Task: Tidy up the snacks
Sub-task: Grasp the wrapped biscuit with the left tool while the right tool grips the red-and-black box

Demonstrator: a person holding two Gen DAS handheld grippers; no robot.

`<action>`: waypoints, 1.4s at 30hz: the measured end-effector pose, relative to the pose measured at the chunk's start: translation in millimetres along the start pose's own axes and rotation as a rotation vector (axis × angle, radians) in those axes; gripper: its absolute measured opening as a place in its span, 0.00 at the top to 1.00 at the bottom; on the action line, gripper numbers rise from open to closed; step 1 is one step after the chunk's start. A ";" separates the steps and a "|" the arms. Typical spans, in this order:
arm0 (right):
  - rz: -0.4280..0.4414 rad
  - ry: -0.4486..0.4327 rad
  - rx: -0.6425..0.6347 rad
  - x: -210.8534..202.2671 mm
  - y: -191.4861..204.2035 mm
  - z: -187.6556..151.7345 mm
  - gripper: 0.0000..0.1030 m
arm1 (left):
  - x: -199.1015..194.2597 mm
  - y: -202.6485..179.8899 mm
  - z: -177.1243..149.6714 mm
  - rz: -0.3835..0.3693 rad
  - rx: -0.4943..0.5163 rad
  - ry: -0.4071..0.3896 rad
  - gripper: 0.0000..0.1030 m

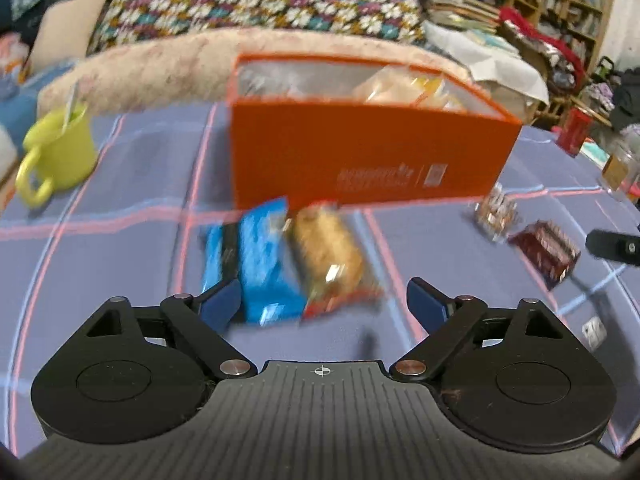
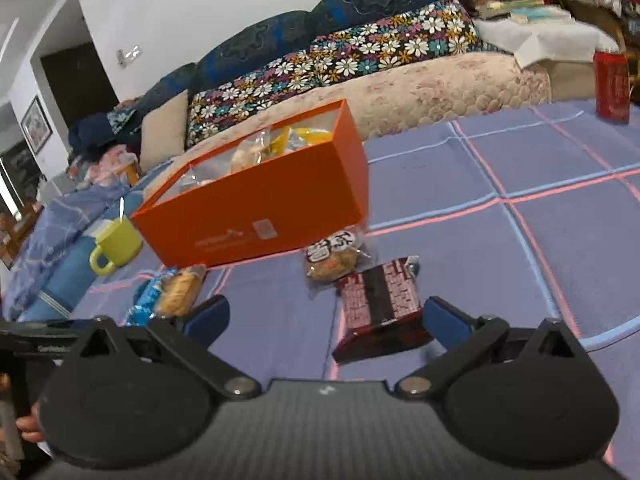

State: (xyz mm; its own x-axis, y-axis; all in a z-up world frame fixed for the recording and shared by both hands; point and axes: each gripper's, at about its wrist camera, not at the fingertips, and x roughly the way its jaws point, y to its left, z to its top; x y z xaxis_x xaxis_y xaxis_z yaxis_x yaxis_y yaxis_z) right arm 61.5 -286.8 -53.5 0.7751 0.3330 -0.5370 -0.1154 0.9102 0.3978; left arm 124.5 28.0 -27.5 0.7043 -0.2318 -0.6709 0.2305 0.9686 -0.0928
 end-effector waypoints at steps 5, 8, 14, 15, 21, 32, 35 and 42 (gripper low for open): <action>0.027 0.014 0.024 5.2 -0.9 10.0 0.01 | 52.7 -23.3 31.4 0.035 0.085 0.056 0.92; 0.027 0.000 0.026 0.9 -2.7 12.0 0.01 | 67.2 -30.6 33.5 0.125 0.141 0.038 0.96; -0.030 0.024 0.069 -1.1 -21.9 9.3 0.00 | 66.2 -29.8 13.2 0.127 0.171 0.069 1.00; -0.037 0.024 0.071 -1.5 -23.8 8.7 0.00 | 61.5 -29.3 8.5 0.119 0.175 0.069 1.00; -0.089 0.037 0.016 1.9 -22.7 4.4 0.00 | 15.3 -39.1 -31.8 0.052 0.226 0.084 1.00; -0.233 0.054 -0.278 33.1 6.9 -8.3 0.01 | -0.6 -15.8 -32.4 -0.024 0.035 0.077 0.62; -0.243 0.072 -0.264 50.3 2.8 -4.4 0.01 | 2.6 -17.0 -33.4 -0.016 0.041 0.094 0.57; -0.243 0.084 -0.304 61.6 5.5 -7.9 0.01 | 9.5 -26.7 -39.3 0.027 0.118 0.076 0.64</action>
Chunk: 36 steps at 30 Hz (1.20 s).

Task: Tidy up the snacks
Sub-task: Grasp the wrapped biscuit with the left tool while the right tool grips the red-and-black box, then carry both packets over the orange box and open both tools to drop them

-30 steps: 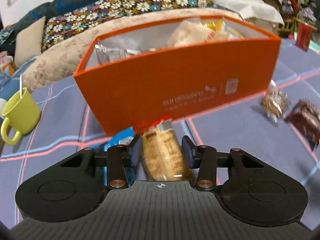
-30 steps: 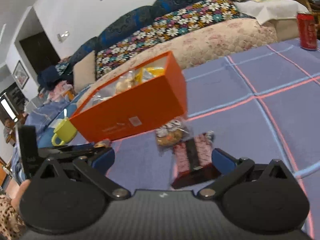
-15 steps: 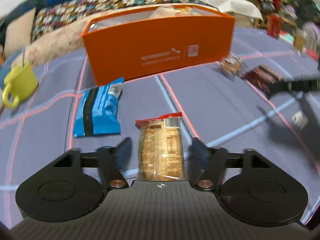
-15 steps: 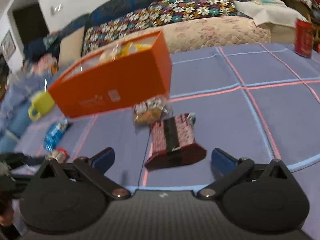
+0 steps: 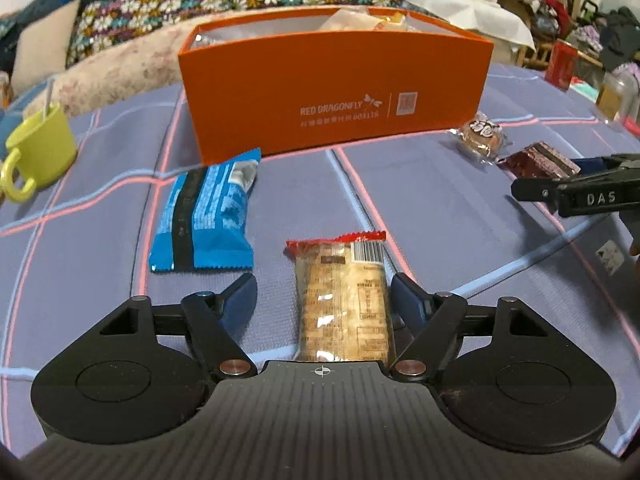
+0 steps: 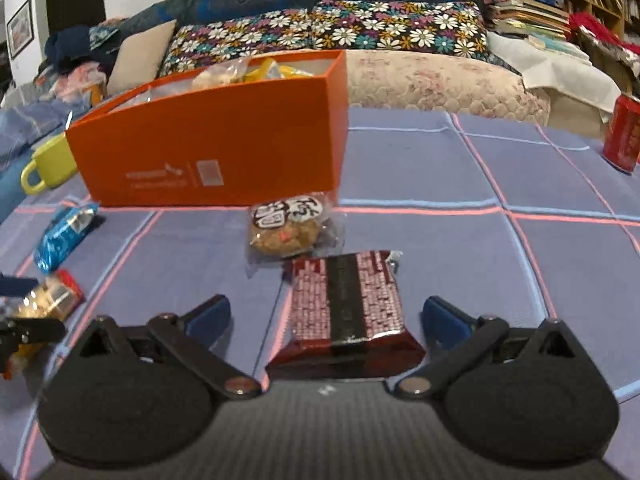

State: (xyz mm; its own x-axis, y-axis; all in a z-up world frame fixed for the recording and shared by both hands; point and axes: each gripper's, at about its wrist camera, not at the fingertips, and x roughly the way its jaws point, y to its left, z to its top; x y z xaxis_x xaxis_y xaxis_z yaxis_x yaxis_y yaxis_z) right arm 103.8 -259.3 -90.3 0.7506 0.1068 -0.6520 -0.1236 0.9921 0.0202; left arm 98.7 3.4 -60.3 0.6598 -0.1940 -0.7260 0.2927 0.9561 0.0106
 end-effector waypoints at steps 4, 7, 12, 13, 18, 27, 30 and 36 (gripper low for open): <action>-0.003 -0.007 -0.044 -2.6 6.9 -4.3 0.10 | -0.3 -2.9 0.4 -0.002 -0.009 -0.014 0.83; 0.051 -0.011 -0.073 -14.7 13.4 -6.4 0.36 | -1.5 -6.0 0.5 0.006 -0.012 -0.024 1.00; 0.141 0.016 -0.132 -35.2 38.1 -19.1 0.36 | -4.8 -9.1 -1.6 0.014 0.004 -0.020 1.00; 0.154 0.016 -0.151 -39.9 42.0 -23.2 0.36 | -6.1 -8.6 -2.9 0.013 0.005 -0.019 1.00; 0.173 0.008 -0.179 -50.2 45.2 -32.7 0.35 | -10.7 -5.8 -7.1 0.020 0.010 -0.014 0.98; 0.165 0.021 -0.166 -47.7 43.5 -30.3 0.27 | -11.3 -5.7 -8.6 0.025 0.014 -0.004 0.90; 0.186 0.027 -0.142 -52.6 40.3 -25.9 0.52 | -14.6 -4.8 -7.7 -0.011 0.013 0.012 1.00; 0.276 -0.073 0.039 -78.6 21.6 6.4 0.52 | -46.1 15.8 24.5 -0.074 -0.086 -0.075 1.00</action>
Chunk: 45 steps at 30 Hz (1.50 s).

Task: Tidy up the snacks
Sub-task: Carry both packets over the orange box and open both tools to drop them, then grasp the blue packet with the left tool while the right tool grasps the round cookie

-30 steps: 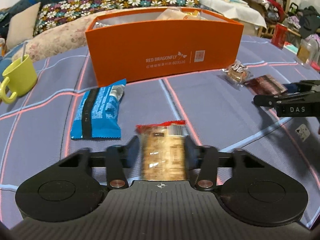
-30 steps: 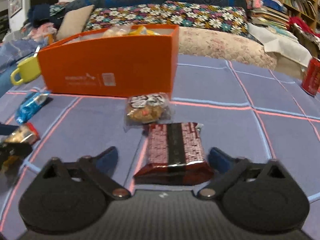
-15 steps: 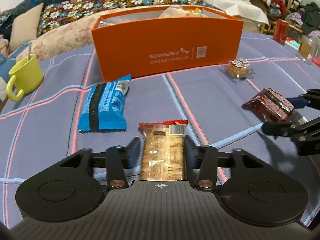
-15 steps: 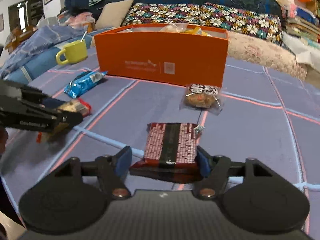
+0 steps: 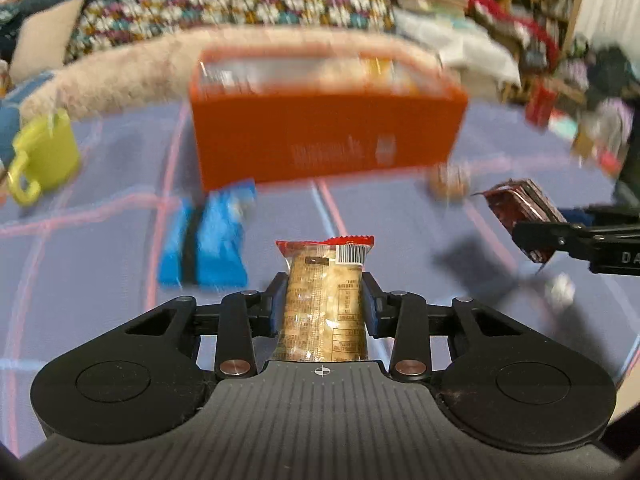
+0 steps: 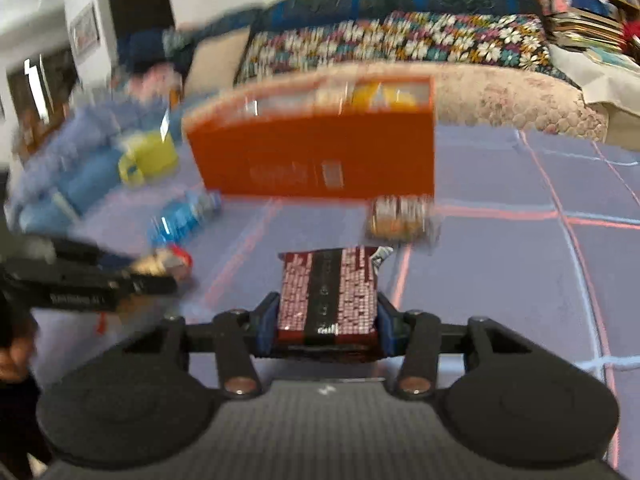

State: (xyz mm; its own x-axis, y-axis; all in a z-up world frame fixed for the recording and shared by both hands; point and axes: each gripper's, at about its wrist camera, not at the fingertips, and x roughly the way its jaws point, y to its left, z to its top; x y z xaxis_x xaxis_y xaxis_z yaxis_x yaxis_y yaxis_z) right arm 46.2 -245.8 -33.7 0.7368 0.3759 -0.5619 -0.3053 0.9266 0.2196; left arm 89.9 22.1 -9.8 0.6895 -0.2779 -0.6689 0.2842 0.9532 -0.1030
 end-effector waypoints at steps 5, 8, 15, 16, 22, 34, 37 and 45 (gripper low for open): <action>-0.015 -0.114 -0.061 19.1 1.6 79.4 0.52 | 1.6 16.0 85.6 0.034 -0.030 -0.132 1.00; -0.028 -0.146 -0.100 52.2 -2.1 130.1 0.51 | 20.8 18.8 139.0 0.039 -0.032 -0.180 1.00; -0.021 -0.211 -0.079 91.3 -15.8 170.9 0.23 | 64.8 26.6 178.2 0.037 -0.068 -0.179 0.56; -0.017 -0.229 -0.074 81.4 -18.4 164.3 0.15 | 61.5 29.1 169.3 0.036 -0.063 -0.179 0.55; -0.088 -0.168 -0.082 41.4 -36.8 90.7 0.10 | 42.7 43.0 76.7 0.126 -0.022 -0.075 0.45; -0.111 0.016 -0.020 101.5 -37.4 37.9 0.10 | 93.4 58.1 23.1 0.251 -0.004 0.070 0.55; -0.177 0.070 -0.079 127.9 -33.1 35.5 0.10 | 92.0 50.8 21.2 0.253 0.021 0.058 0.66; -0.210 0.091 -0.080 105.4 -37.3 22.6 0.37 | 83.4 33.7 15.5 0.225 0.069 0.053 0.90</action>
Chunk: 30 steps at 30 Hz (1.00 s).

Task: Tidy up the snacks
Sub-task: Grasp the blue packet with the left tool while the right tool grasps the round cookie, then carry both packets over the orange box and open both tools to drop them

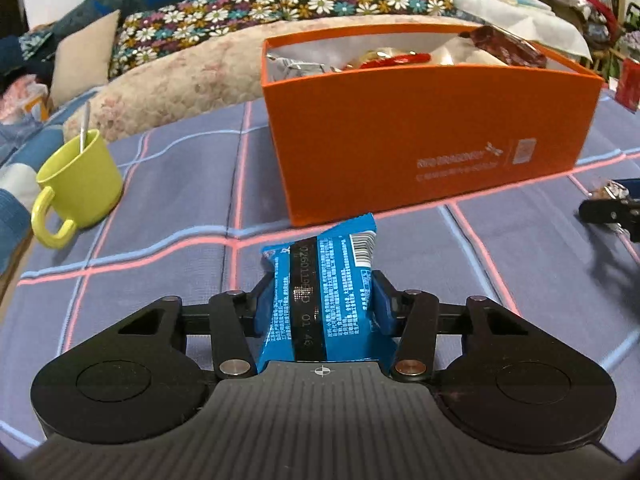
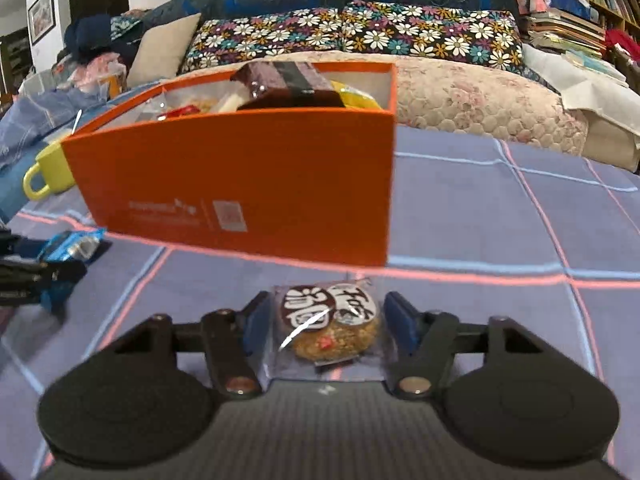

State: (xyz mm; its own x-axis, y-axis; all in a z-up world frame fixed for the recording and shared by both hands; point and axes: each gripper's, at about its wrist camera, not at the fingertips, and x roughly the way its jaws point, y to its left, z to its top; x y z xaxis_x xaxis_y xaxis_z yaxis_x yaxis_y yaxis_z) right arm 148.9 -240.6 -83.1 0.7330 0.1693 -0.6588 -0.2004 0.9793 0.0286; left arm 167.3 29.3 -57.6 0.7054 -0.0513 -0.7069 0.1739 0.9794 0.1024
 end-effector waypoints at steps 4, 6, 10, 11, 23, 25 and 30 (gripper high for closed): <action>0.003 -0.004 0.007 -27.7 6.6 -24.7 0.38 | -17.7 -7.7 -15.6 -0.030 0.024 0.000 0.90; -0.001 -0.016 -0.002 -41.1 12.9 -38.8 0.38 | -27.4 -13.6 -24.8 -0.033 0.044 -0.009 0.90; -0.015 -0.045 -0.037 -64.9 22.4 -66.7 0.36 | -49.1 -23.3 -46.5 -0.063 0.022 -0.017 0.90; -0.014 -0.056 -0.040 -68.9 23.3 -72.0 0.33 | -53.2 -25.8 -50.9 -0.070 0.020 -0.021 0.89; 0.024 -0.037 -0.071 -75.7 22.8 -72.3 0.42 | -55.4 -14.2 -47.5 -0.108 -0.042 0.021 0.87; 0.083 -0.025 -0.032 -80.7 19.7 -66.3 0.43 | -60.6 -0.9 -39.0 -0.221 -0.129 0.033 0.87; 0.180 -0.143 0.064 -97.6 11.5 -9.8 0.43 | -79.7 21.1 25.7 -0.233 -0.177 -0.105 0.87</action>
State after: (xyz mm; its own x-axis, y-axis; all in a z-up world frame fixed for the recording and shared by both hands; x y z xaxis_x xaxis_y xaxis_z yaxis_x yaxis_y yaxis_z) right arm 68.7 -246.9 -25.8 0.7749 0.3511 -0.5257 -0.2976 0.9363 0.1867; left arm 132.4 49.0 18.9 0.7296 -0.2895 -0.6195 0.2234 0.9572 -0.1841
